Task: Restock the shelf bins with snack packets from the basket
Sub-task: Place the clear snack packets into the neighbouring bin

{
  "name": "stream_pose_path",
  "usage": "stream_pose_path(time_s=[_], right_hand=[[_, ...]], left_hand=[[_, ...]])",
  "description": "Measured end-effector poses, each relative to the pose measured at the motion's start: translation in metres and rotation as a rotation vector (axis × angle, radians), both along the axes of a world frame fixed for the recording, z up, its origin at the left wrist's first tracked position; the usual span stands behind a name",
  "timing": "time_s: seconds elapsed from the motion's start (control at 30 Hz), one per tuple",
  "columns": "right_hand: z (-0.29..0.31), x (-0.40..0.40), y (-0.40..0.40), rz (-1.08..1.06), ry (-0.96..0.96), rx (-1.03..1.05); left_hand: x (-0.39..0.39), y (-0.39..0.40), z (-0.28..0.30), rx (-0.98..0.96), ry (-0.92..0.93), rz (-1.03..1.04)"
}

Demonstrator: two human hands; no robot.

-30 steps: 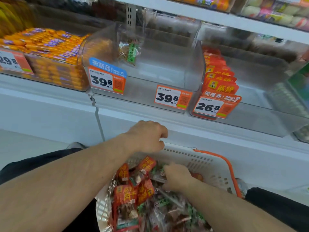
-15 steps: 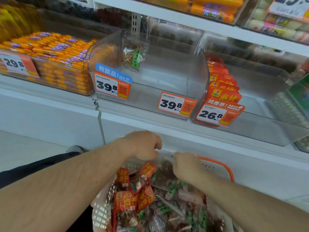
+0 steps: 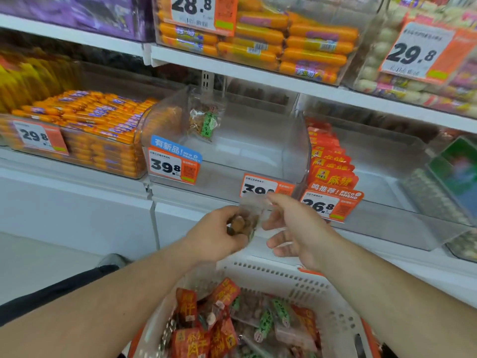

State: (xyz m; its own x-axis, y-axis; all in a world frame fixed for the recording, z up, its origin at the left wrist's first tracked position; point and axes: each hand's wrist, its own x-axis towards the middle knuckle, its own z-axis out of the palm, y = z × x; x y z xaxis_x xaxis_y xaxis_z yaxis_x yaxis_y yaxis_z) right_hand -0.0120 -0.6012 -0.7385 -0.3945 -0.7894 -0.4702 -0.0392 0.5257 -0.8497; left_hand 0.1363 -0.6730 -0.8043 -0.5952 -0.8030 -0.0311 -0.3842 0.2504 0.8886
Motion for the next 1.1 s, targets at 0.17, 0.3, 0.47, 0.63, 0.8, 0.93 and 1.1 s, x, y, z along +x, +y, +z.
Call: stream_pose_path(time_s=[0.17,0.3,0.47,0.63,0.8,0.93,1.1], right_hand=[[-0.004,-0.004,0.008,0.126,0.293,-0.114],[-0.004,-0.001,0.005,0.299,0.104,-0.165],[0.01,0.0,-0.01,0.178,-0.17,-0.137],[0.057,-0.001,-0.047,0.107,-0.506,-0.159],[0.069,0.001,-0.107,0.073,-0.394,-0.19],[0.055,-0.002,-0.179,0.067,0.011,-0.201],[0.021,0.004,-0.26,0.09,0.294,-0.212]], left_hand=[[0.018,-0.007,0.024,0.486,0.381,-0.114],[0.021,-0.011,0.035,0.424,0.427,-0.093],[0.028,-0.028,0.068,0.171,0.29,0.03],[0.047,-0.081,0.111,-0.383,0.301,0.525],[0.062,-0.127,0.087,-0.538,-0.058,0.601],[0.061,-0.144,0.073,-0.52,-0.12,0.578],[0.057,-0.145,0.065,-0.587,-0.056,0.646]])
